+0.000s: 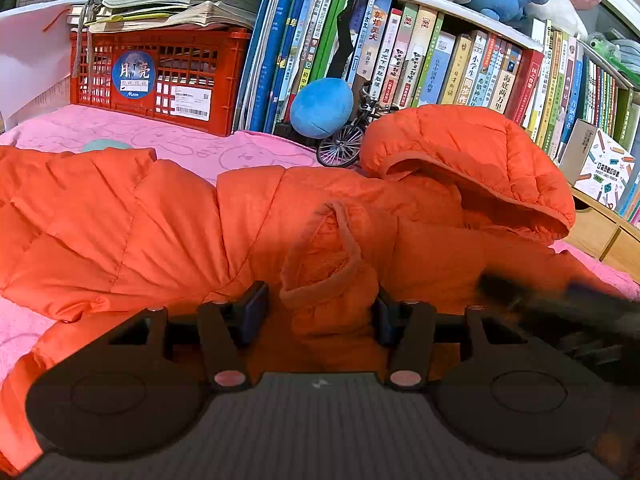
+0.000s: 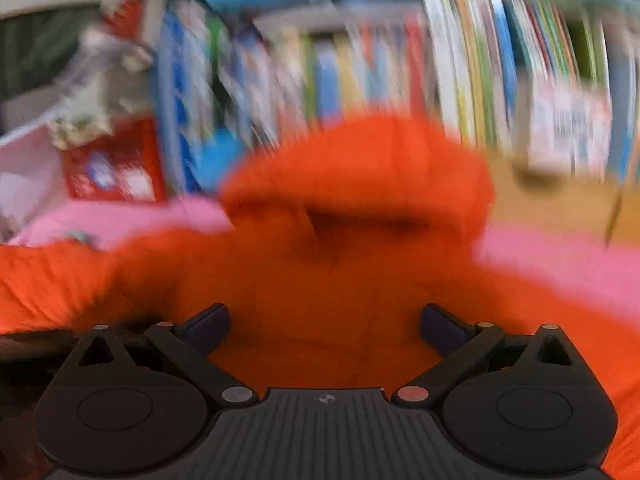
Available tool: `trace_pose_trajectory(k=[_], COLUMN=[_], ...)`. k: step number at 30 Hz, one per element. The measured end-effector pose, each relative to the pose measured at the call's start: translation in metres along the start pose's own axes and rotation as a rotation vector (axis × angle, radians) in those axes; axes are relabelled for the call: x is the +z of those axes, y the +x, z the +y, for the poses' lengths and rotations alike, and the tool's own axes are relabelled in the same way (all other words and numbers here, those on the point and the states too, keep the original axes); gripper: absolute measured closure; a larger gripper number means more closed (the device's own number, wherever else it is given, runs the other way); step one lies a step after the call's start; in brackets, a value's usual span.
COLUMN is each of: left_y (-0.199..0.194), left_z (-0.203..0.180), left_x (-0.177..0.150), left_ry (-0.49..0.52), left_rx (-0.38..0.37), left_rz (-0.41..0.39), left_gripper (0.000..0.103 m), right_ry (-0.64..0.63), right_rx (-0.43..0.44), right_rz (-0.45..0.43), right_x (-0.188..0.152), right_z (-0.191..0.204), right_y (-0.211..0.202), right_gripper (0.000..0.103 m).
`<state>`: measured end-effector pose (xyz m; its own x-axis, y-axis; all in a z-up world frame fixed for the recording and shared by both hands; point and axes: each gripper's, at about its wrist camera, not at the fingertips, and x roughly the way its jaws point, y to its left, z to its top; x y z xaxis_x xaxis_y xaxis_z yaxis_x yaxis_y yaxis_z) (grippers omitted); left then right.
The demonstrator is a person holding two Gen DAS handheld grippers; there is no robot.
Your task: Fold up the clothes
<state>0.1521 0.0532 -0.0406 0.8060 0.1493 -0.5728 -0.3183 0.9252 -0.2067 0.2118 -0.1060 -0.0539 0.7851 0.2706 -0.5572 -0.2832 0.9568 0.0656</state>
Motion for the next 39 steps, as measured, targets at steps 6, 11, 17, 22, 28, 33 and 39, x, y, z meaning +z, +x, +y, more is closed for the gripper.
trace_pose_trajectory(k=[6, 11, 17, 22, 28, 33, 39], left_y=[-0.010, -0.038, -0.014, 0.032, 0.036, 0.035, 0.034], left_z=[0.004, -0.008, -0.031, 0.000, 0.001, 0.006, 0.009], left_x=[0.001, 0.020, 0.030, 0.026, 0.026, 0.023, 0.022], left_ry=[-0.008, 0.104, 0.275, 0.141, 0.146, 0.127, 0.116], left_rx=[-0.016, 0.035, 0.121, 0.078, 0.084, 0.059, 0.040], left_rz=[-0.033, -0.198, -0.182, 0.041, 0.065, 0.062, 0.060], left_gripper=[0.046, 0.026, 0.014, 0.000, 0.000, 0.000, 0.000], right_ry=[0.029, 0.008, 0.011, -0.049, -0.051, -0.049, 0.107], right_rx=[0.007, -0.014, -0.012, -0.053, -0.031, -0.077, -0.392], right_rz=[0.044, 0.065, 0.068, 0.075, 0.080, 0.044, 0.005], right_x=[-0.003, -0.002, -0.002, -0.003, -0.001, 0.002, 0.004], right_z=[-0.001, 0.008, 0.008, 0.019, 0.013, -0.016, -0.082], right_y=[0.006, 0.007, 0.007, 0.008, 0.004, -0.013, -0.038], right_gripper=[0.000, 0.000, 0.000, 0.000, 0.000, 0.000, 0.000])
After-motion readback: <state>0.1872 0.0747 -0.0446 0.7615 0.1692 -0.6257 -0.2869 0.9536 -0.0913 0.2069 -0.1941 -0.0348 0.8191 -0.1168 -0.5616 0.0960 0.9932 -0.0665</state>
